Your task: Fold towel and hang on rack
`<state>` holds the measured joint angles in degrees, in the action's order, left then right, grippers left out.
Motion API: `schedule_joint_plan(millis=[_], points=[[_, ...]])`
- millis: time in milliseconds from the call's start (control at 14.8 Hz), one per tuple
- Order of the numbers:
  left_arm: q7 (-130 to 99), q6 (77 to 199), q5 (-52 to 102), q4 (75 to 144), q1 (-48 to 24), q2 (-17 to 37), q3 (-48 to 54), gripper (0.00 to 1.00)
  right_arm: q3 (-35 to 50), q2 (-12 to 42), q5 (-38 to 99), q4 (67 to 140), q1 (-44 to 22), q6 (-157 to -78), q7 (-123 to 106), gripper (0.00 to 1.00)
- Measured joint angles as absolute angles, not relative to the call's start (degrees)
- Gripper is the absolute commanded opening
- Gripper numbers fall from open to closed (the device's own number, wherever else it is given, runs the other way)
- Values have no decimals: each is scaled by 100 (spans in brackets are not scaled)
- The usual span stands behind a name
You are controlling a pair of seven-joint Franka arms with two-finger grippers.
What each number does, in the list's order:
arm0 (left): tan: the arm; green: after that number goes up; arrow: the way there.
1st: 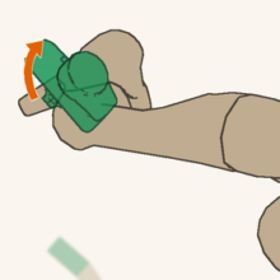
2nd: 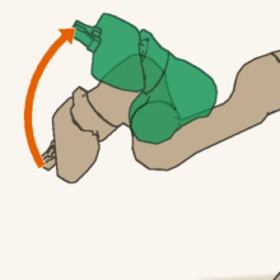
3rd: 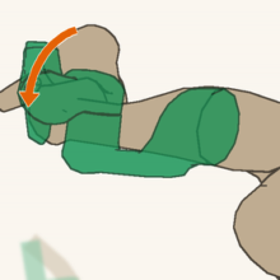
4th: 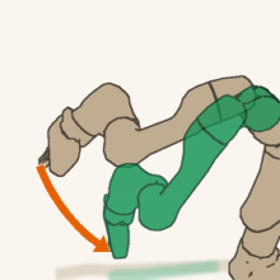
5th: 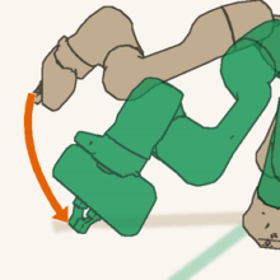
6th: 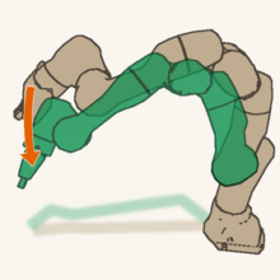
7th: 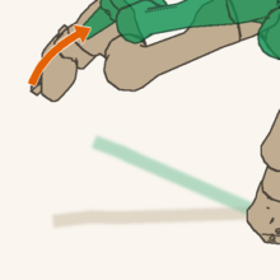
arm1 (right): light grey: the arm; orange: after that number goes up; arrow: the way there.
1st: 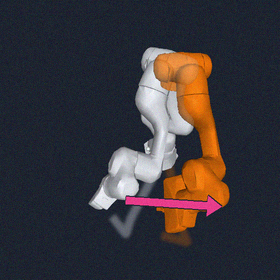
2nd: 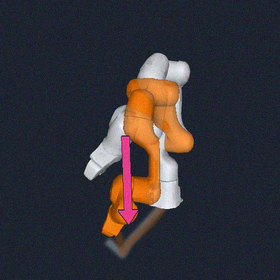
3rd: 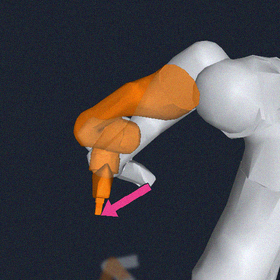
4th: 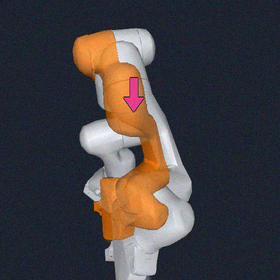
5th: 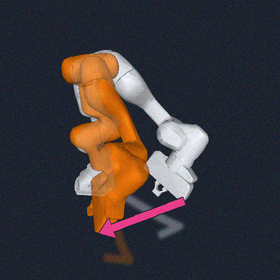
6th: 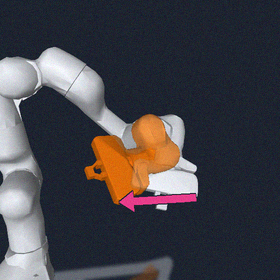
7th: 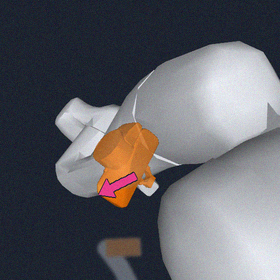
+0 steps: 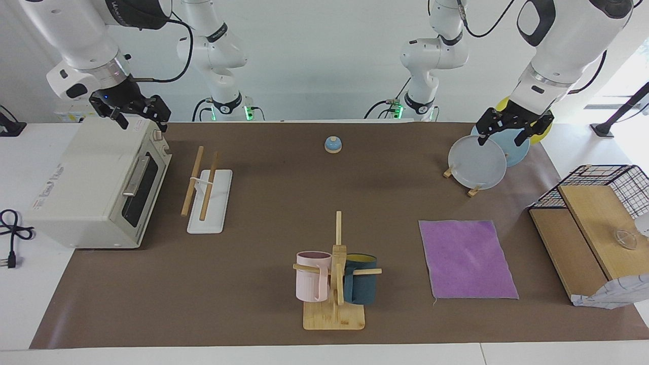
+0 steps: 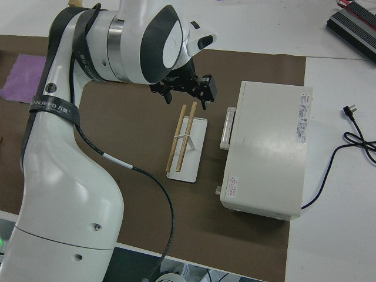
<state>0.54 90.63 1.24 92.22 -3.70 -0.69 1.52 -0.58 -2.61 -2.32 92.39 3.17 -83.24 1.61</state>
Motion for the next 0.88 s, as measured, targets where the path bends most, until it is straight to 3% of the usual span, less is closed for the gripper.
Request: schedule_joint_plan(millis=[879], points=[[68,9514,130,9632,-396,-157,162,100,-58,-261,-232,9239,317,-8324,161,100]])
